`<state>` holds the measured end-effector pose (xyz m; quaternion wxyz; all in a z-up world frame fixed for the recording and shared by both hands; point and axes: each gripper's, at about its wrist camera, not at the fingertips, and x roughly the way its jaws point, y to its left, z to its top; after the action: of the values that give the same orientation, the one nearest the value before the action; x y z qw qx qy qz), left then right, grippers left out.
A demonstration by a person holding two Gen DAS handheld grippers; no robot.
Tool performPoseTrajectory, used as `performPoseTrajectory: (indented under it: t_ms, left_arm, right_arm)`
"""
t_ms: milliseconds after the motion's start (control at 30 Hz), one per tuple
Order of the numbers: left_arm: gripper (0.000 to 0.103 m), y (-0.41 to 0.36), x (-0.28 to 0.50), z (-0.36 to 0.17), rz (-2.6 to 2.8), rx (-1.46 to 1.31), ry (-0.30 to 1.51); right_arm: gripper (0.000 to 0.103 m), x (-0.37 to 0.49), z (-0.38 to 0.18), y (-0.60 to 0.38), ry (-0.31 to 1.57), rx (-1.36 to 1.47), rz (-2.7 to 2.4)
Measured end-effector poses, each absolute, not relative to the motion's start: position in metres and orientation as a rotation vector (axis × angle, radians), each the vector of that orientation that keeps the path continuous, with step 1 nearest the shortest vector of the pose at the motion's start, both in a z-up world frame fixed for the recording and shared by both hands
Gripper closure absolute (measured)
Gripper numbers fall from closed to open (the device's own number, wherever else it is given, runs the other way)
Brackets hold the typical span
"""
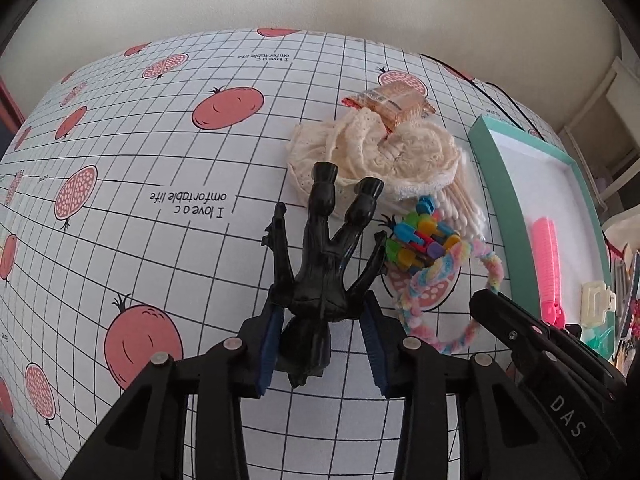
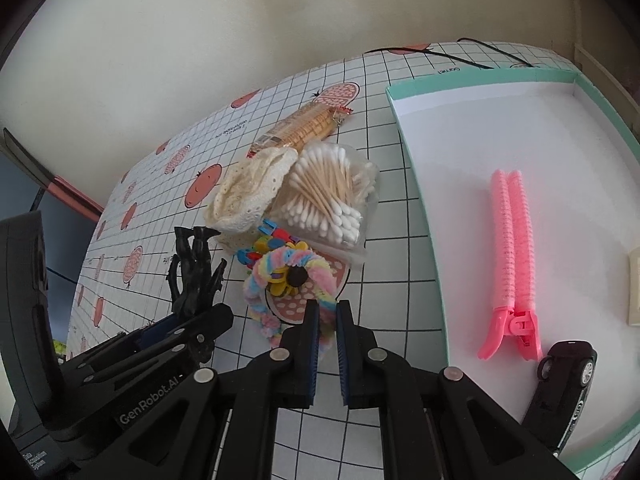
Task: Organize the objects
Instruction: 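Close the left tool on the black figure while the right tool grips the pastel ring, then carry the black figure in the left tool while the right tool carries the ring over the tray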
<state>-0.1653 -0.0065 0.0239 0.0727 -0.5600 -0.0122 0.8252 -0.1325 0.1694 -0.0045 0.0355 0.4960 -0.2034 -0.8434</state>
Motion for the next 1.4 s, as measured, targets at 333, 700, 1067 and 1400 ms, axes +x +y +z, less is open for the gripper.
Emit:
performPoseTrajectory:
  t_ms: [333,700,1067,1400]
  left_arm:
    - [0.063,-0.017,-0.167,0.049,2.571,-1.582,-0.078]
    - [0.063,-0.007,-0.171,0.065,2.612,-1.504,-0.049]
    - [0.063,0.049,-0.158,0.080,2.562,-1.410,0.005]
    - [0.063,0.113,-0.142,0.088,2.465,-1.327,0.047]
  right_arm:
    - [0.095,-0.126,0.016,0.175,-0.647,1.425,-2.621]
    - [0.095,-0.109,0.032,0.206,-0.665,1.350,-2.685]
    - [0.095,-0.083,0.042,0.277,-0.780,1.312,-2.806]
    - [0.095,-0.052,0.048,0.337,-0.869,1.287,-2.915]
